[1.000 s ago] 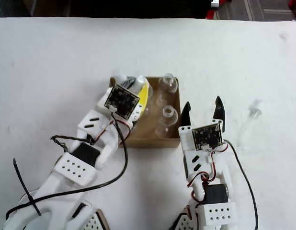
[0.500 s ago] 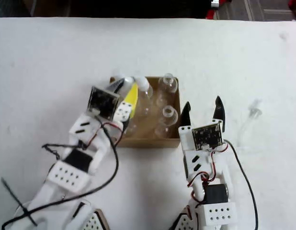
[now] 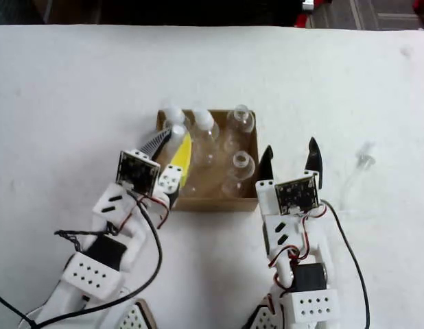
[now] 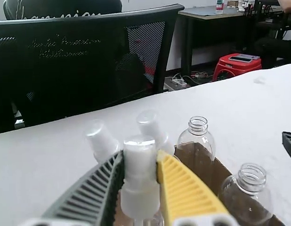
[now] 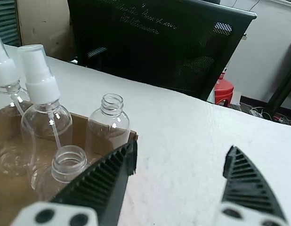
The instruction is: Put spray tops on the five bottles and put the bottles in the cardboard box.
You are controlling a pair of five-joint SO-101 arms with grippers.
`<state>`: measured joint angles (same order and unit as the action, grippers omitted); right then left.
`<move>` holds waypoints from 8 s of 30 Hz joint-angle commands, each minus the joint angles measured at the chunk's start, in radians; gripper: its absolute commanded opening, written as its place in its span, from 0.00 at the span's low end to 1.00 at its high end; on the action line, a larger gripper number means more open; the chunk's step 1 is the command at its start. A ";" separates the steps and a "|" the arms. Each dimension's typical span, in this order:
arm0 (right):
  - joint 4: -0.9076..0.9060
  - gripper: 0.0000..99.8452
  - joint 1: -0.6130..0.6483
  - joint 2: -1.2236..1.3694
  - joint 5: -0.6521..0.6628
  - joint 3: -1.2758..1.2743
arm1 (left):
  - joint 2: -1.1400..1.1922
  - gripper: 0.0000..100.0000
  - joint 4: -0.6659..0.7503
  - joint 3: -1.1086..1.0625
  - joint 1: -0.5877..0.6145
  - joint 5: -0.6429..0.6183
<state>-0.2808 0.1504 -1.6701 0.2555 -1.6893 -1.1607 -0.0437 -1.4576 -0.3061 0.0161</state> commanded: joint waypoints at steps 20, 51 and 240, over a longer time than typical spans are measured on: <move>0.004 0.27 -0.002 0.002 0.014 -0.006 | -0.031 0.10 0.018 -0.029 0.045 -0.017; 0.004 0.27 0.002 0.002 0.014 -0.006 | -0.033 0.16 -0.356 0.178 0.085 -0.084; 0.018 0.27 0.022 0.001 0.014 -0.006 | 0.208 0.24 -0.628 0.443 0.104 0.043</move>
<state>-0.2808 0.1703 -1.6701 0.2555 -1.6893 -0.9229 -0.7066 -1.0249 -0.2140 0.0437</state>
